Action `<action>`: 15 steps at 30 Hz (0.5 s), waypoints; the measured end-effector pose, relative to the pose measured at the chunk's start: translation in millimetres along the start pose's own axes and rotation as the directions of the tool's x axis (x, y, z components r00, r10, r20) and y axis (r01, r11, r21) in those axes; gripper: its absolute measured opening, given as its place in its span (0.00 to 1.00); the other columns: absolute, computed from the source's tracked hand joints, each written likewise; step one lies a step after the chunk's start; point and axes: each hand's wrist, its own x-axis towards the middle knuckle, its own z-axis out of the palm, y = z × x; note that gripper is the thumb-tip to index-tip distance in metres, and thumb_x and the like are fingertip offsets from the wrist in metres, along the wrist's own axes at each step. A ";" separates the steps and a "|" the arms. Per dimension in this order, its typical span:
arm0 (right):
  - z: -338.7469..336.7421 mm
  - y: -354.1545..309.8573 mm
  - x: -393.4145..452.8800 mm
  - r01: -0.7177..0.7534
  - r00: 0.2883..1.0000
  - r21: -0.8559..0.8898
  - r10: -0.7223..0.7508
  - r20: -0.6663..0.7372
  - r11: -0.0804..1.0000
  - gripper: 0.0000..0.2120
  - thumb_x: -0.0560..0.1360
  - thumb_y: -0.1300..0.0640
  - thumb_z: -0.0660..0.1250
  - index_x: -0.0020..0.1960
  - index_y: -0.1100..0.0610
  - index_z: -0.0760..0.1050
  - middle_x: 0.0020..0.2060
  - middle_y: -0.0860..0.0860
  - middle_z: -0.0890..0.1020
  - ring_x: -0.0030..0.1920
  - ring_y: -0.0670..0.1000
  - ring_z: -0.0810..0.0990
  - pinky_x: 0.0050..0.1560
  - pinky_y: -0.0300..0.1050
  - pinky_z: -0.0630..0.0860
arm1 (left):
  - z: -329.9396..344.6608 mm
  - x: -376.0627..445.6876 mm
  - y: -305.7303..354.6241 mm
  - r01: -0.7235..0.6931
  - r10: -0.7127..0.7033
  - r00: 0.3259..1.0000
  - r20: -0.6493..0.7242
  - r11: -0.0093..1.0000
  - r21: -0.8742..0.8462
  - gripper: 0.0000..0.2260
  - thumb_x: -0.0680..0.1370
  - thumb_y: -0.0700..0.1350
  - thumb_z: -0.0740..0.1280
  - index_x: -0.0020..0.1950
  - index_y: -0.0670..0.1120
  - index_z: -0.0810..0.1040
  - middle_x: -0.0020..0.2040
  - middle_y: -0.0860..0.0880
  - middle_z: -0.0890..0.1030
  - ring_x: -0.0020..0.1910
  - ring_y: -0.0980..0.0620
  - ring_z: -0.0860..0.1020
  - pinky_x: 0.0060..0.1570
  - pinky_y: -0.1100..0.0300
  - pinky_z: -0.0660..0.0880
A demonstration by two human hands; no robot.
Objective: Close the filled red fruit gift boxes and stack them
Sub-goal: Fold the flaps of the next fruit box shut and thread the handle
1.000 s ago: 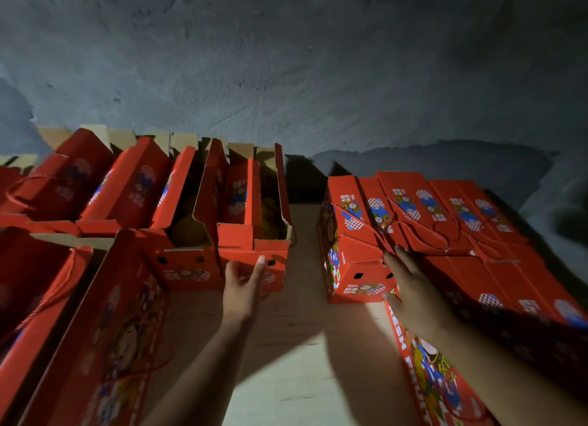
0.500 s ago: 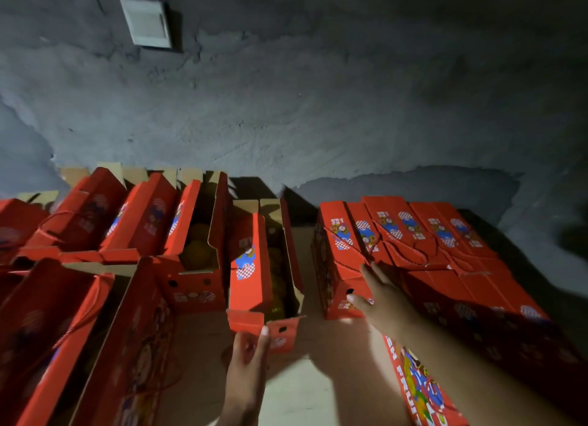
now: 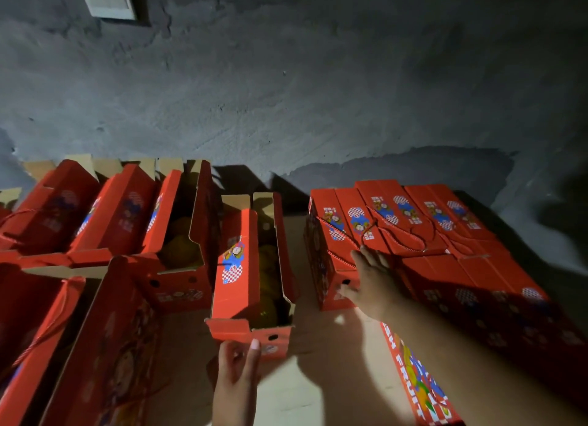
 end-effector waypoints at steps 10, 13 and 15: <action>25.0 -1.5 -20.0 0.046 0.998 0.005 -0.046 -0.046 0.999 0.54 0.76 0.29 0.66 0.85 0.46 0.34 0.83 0.53 0.33 0.81 0.62 0.28 0.83 0.57 0.41 | 0.6 -4.0 8.9 0.035 -0.035 0.999 -0.008 0.999 -0.037 0.06 0.78 0.53 0.74 0.52 0.62 0.81 0.54 0.49 0.84 0.57 0.51 0.83 0.54 0.46 0.82; 30.5 -2.0 -38.0 0.055 0.993 -0.001 -0.055 -0.109 0.998 0.52 0.77 0.30 0.65 0.84 0.45 0.34 0.83 0.52 0.32 0.81 0.59 0.27 0.82 0.56 0.41 | -0.6 -11.5 16.9 0.047 -0.047 0.999 0.003 0.997 -0.069 0.06 0.75 0.59 0.73 0.50 0.61 0.81 0.54 0.47 0.84 0.57 0.50 0.83 0.55 0.46 0.82; 33.7 -5.3 -54.8 0.055 0.987 0.022 -0.051 -0.153 0.998 0.49 0.78 0.32 0.64 0.85 0.45 0.36 0.83 0.51 0.33 0.82 0.57 0.29 0.80 0.53 0.40 | -1.9 -20.5 21.0 0.066 -0.065 0.998 0.016 0.994 -0.091 0.10 0.73 0.61 0.72 0.52 0.61 0.81 0.55 0.48 0.84 0.57 0.50 0.83 0.57 0.45 0.82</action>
